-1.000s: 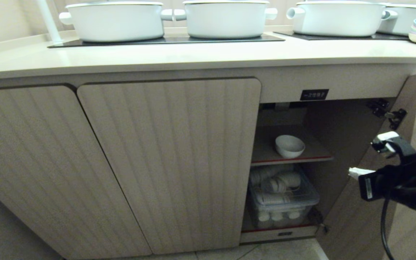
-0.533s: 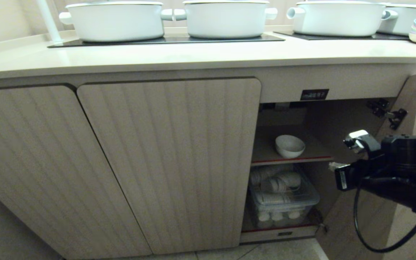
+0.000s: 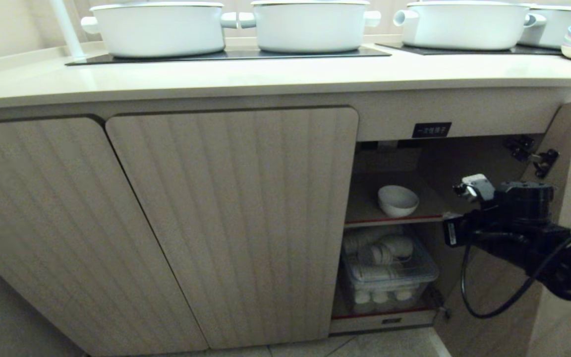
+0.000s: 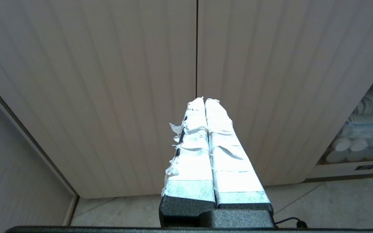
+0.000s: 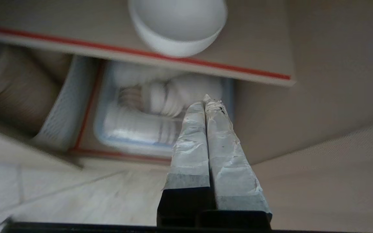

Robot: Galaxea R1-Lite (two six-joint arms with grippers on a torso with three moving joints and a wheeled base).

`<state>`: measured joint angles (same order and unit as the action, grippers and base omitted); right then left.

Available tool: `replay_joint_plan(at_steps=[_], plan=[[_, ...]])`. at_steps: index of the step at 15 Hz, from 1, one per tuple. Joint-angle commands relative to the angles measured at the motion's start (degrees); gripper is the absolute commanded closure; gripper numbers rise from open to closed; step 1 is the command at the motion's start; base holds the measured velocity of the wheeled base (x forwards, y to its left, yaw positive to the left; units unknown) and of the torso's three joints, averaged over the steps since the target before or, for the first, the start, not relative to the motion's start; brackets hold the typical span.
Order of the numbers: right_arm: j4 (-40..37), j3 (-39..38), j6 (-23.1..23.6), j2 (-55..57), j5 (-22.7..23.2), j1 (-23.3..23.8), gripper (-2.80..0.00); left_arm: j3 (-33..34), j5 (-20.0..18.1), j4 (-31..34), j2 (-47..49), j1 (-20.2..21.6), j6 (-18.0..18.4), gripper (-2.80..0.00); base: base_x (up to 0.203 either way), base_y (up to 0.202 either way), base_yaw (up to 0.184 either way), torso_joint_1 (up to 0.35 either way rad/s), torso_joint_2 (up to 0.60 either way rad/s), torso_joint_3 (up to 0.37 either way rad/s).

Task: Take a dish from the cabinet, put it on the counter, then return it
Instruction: Take the bowl from the cabinet

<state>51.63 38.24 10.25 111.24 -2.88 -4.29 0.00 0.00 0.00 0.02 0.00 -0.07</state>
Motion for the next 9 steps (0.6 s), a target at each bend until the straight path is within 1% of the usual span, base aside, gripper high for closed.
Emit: replay_joint_plan(at_steps=[1,4,7,9], plan=[[0.3,1.9,0.0,2.5,-0.3,0.0,0.00,0.0,0.0,0.0,0.0,0.0,0.0,0.00,0.000,0.000,0.000,0.000,0.00,0.000],[0.3,5.4,-0.2,4.5,-0.8,0.1,0.00,0.0,0.0,0.0,0.0,0.0,0.1,0.00,0.000,0.000,0.000,0.000,0.00,0.000],[0.5,8.6,-0.4,6.8,-4.5,0.2,0.00,0.0,0.0,0.0,0.0,0.0,0.0,0.00,0.000,0.000,0.000,0.000,0.00,0.000],[0.5,10.1,-1.2,7.8,-4.9,0.4,0.00,0.0,0.0,0.0,0.0,0.0,0.0,0.00,0.000,0.000,0.000,0.000,0.00,0.000]])
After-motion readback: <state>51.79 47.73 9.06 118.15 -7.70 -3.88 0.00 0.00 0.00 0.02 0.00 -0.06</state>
